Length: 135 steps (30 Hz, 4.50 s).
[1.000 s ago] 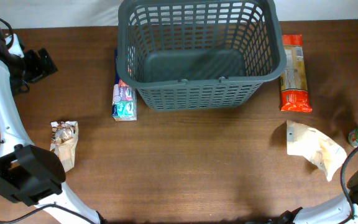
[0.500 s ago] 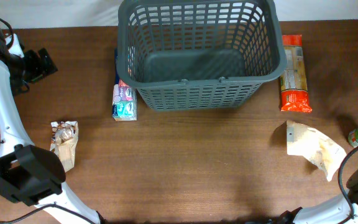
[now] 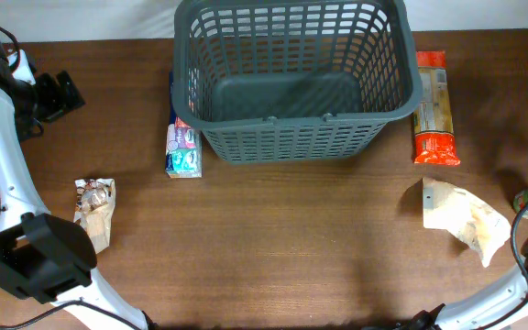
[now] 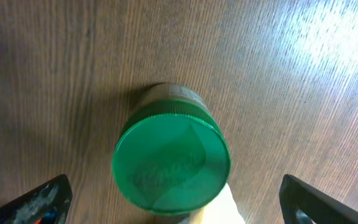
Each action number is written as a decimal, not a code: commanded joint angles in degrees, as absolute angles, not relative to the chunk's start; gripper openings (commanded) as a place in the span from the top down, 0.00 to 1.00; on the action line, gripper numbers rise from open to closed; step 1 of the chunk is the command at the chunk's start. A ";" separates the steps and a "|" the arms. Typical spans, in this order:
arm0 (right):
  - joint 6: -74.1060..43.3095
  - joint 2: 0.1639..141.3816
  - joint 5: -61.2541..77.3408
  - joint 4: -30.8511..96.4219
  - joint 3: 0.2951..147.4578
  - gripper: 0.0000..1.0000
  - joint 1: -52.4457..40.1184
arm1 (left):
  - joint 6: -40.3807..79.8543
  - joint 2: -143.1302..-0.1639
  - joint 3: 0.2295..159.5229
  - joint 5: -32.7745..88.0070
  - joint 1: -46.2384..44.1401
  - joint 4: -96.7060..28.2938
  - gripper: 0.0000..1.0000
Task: Pack container
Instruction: 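Lower the right gripper and close it around the green-capped jar, then lift the green-capped jar off the table with the right gripper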
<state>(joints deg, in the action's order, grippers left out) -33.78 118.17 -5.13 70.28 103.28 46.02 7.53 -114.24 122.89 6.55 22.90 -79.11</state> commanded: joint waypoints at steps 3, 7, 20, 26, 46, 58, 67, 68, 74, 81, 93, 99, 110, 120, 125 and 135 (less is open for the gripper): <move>-34.61 118.63 -6.46 70.26 104.71 0.01 45.76 | 6.61 -114.87 123.04 5.96 22.94 -79.07 0.01; -35.05 119.35 -6.37 70.32 104.71 0.02 45.76 | 6.61 -114.87 123.04 5.96 22.94 -79.07 0.01; -35.05 124.09 -5.15 70.15 104.47 0.01 45.76 | 6.61 -114.87 123.04 5.98 22.94 -79.07 0.01; -36.53 124.14 -5.13 69.76 104.20 0.01 45.76 | 6.61 -114.87 123.04 5.96 22.94 -79.07 0.01; -36.51 127.50 -4.95 69.01 104.12 0.01 45.80 | 6.61 -114.87 123.04 5.96 22.94 -79.07 0.01; -36.47 128.66 -4.95 68.38 104.09 0.01 45.80 | 6.61 -114.87 123.04 5.96 22.94 -79.07 0.01; -35.16 129.01 -4.67 66.85 104.09 0.01 45.80 | 6.61 -114.87 123.04 5.96 22.94 -79.07 0.01; -33.39 129.01 -4.19 66.15 104.09 0.01 45.80 | 6.61 -114.87 123.04 5.96 22.94 -79.07 0.01; -31.86 129.01 -3.53 65.52 104.09 0.01 45.80 | 6.61 -114.87 123.04 5.96 22.94 -79.07 0.01; -31.99 129.25 -3.40 65.52 104.05 0.01 45.80 | 6.61 -114.87 123.04 5.98 22.94 -79.07 0.01; -31.92 131.33 -3.25 65.30 104.05 0.01 45.80 | 6.61 -114.87 123.04 5.98 22.94 -79.07 0.01; -31.77 131.57 -3.25 64.88 104.05 0.01 45.80 | 6.61 -114.87 123.04 5.96 22.94 -79.07 0.01; -31.79 131.63 -3.22 65.14 104.05 0.04 45.80 | 6.61 -114.87 123.04 5.96 22.94 -79.07 0.01; -31.79 131.63 -3.20 66.61 104.05 0.40 45.80 | 6.61 -114.87 123.04 5.98 22.94 -79.07 0.01; -31.79 131.63 -3.18 67.35 104.05 0.87 45.80 | 6.61 -114.87 123.04 5.96 22.94 -79.07 0.01; -31.75 130.85 -2.68 72.93 109.97 0.96 45.76 | 6.61 -114.87 123.04 5.96 22.94 -79.07 0.01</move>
